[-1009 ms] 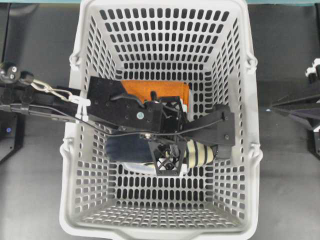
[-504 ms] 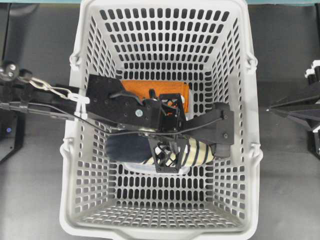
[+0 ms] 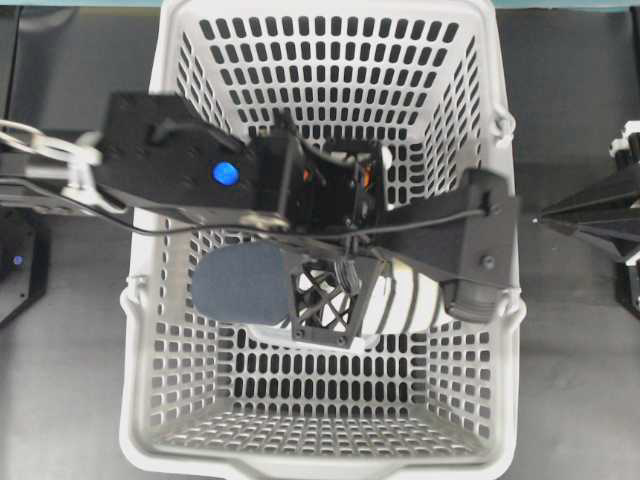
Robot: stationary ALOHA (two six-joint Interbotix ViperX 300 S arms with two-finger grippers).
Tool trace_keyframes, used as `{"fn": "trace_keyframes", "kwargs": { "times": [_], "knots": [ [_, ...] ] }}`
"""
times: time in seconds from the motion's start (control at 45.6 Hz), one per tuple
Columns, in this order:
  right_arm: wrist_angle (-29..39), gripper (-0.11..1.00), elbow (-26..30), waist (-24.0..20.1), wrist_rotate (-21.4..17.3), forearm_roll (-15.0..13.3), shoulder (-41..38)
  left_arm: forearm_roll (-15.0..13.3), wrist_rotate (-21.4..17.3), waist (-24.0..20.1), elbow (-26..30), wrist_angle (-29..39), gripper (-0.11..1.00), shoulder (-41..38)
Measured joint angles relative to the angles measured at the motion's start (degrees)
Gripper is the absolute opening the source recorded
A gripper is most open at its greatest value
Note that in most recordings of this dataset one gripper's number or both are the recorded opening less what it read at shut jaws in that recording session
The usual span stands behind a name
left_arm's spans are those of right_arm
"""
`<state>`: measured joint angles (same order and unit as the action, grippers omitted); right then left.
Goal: Pick up the slipper from the shopping basket with the left arm.
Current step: 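Close the left gripper on the slipper's striped upper and lift, then hold the slipper raised in the left gripper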
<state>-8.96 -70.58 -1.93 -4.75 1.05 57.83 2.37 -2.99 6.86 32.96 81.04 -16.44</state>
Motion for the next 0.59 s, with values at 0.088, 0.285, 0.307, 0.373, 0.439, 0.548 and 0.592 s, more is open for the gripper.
{"fn": "trace_keyframes", "kwargs": {
  "times": [0.088, 0.285, 0.307, 0.373, 0.439, 0.548, 0.592],
  "knots": [
    [0.0, 0.0, 0.0, -0.1, -0.1, 0.0, 0.0, 0.1, 0.0, 0.0, 4.1, 4.0, 0.05, -1.7],
    [0.0, 0.0, 0.0, 0.0, -0.1, -0.1, 0.0, 0.2, -0.1, 0.0, 7.5, 9.1, 0.05, -3.5],
    [0.0, 0.0, 0.0, 0.0, -0.1, 0.0, 0.0, 0.2, -0.1, 0.0, 7.5, 9.1, 0.05, -3.5],
    [0.0, 0.0, 0.0, 0.0, -0.1, 0.0, 0.0, 0.1, 0.0, -0.1, 7.5, 9.2, 0.05, -3.5],
    [0.0, 0.0, 0.0, 0.0, -0.1, 0.0, 0.0, 0.1, 0.0, -0.1, 7.5, 9.2, 0.05, -3.5],
    [0.0, 0.0, 0.0, -0.1, -0.1, 0.0, 0.0, 0.2, 0.0, -0.4, 7.0, 9.1, 0.05, -3.5],
    [0.0, 0.0, 0.0, 0.0, -0.1, 0.0, 0.0, 0.1, 0.0, -0.4, 6.8, 9.0, 0.05, -3.5]
  ]
}}
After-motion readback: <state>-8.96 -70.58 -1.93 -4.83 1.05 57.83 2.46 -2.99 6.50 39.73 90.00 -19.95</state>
